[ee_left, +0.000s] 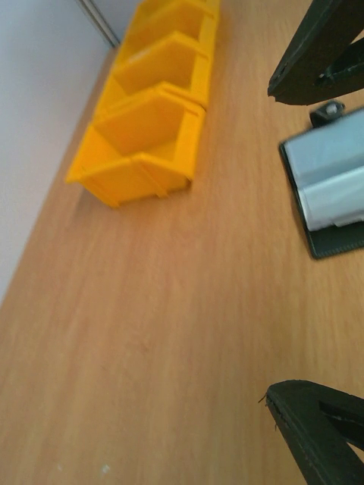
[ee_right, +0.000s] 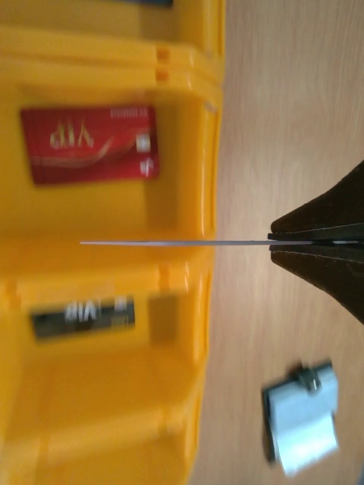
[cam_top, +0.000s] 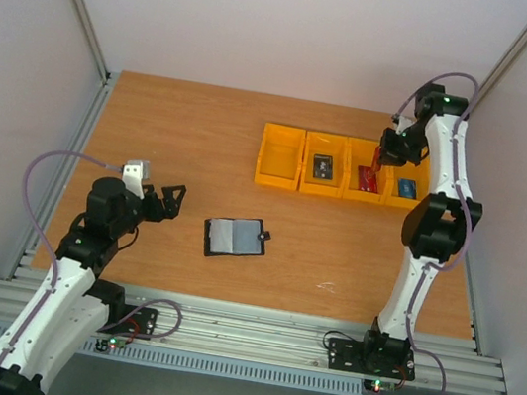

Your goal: Take the credit cards out of the card holder

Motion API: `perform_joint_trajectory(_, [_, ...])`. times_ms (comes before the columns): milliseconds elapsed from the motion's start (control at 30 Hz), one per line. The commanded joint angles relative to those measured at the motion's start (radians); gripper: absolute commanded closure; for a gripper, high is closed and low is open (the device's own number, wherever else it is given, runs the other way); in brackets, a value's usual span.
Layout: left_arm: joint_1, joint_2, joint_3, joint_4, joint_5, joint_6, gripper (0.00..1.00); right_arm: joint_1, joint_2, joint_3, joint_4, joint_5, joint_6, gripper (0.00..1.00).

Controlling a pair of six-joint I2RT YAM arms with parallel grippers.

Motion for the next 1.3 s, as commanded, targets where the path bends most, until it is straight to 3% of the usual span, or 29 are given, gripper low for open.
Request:
perform_joint_trajectory(0, [0.006, -0.019, -0.052, 0.009, -0.074, 0.057, 0.01, 0.009, 0.105, 0.099, -0.128, 0.17, -0.094, 0.99])
perform_joint_trajectory(167, [0.007, -0.002, -0.061, 0.021, -0.084, 0.084, 0.01, 0.009, 0.225, 0.202, -0.118, 0.124, -0.106, 0.99])
perform_joint_trajectory(400, [0.008, 0.017, -0.063, 0.028, -0.09, 0.092, 0.01, 0.015, 0.315, 0.222, -0.112, 0.121, -0.116, 0.99])
perform_joint_trajectory(1267, [0.011, 0.045, -0.061, 0.034, -0.091, 0.087, 0.01, 0.044, 0.42, 0.248, -0.051, 0.127, -0.159, 0.98])
